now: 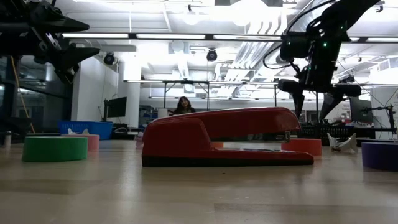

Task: Pick and place Stapler, Stapler remover, tape
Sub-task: Put the right gray staple remover into the black bin

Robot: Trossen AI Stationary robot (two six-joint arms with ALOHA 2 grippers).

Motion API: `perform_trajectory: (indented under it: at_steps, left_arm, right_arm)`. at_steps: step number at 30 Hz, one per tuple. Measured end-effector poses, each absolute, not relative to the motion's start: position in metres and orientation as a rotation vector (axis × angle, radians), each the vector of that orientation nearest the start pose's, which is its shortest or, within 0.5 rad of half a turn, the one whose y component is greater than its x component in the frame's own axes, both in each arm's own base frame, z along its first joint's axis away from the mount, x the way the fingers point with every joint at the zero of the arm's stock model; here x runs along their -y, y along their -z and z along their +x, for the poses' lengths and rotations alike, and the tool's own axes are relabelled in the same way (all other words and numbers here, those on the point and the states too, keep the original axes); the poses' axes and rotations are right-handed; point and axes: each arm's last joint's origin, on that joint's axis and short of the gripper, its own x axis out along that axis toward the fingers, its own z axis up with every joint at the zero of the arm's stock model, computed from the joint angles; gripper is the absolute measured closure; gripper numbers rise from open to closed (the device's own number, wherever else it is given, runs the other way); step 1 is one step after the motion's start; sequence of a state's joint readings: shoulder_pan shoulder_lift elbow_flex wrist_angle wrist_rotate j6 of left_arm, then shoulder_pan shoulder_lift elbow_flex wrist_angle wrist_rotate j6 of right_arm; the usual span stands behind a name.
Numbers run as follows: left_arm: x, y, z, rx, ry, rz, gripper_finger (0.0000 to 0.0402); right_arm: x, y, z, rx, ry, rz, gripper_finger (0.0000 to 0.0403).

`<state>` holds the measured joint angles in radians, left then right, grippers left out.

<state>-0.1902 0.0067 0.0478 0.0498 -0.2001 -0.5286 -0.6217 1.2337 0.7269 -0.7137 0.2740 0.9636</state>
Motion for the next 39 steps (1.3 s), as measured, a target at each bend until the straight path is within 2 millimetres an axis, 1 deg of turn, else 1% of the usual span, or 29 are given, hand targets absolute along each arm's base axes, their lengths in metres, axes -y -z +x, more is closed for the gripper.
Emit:
perform_trajectory:
  at_steps: [6, 11, 16, 20, 29, 31, 34, 39]
  left_arm:
    - [0.012, -0.184, 0.093, 0.089, 0.014, -0.546, 0.0173]
    - [0.012, -0.184, 0.093, 0.089, 0.015, -0.546, 0.0173]
    - [0.012, -0.184, 0.093, 0.089, 0.015, -0.546, 0.0173]
    - [0.012, -0.184, 0.093, 0.09, 0.015, -0.546, 0.0173]
    - [0.012, -0.184, 0.094, 0.089, 0.015, -0.546, 0.0173]
    - [0.012, -0.184, 0.093, 0.089, 0.015, -0.546, 0.0173]
    - [0.012, -0.184, 0.093, 0.089, 0.015, -0.546, 0.0173]
    - [0.012, -0.184, 0.093, 0.089, 0.016, -0.546, 0.0173]
  right_arm:
    - [0.11, -0.197, 0.178, -0.962, 1.045, 0.773, 0.0116]
    - [0.095, -0.197, 0.188, -1.12, 0.653, 0.457, 0.0116]
    - [0.08, -0.197, 0.195, -1.181, 0.263, 0.184, 0.0116]
    - [0.067, -0.197, 0.2, -1.189, 0.044, -0.033, 0.0116]
    - [0.043, -0.196, 0.206, -1.172, -0.284, -0.411, 0.0116]
    - [0.039, -0.193, 0.206, -1.196, -0.33, -0.446, 0.0116]
    - [0.034, -0.186, 0.208, -1.241, -0.366, -0.454, 0.0116]
    - [0.027, -0.178, 0.213, -1.294, -0.368, -0.505, 0.0116]
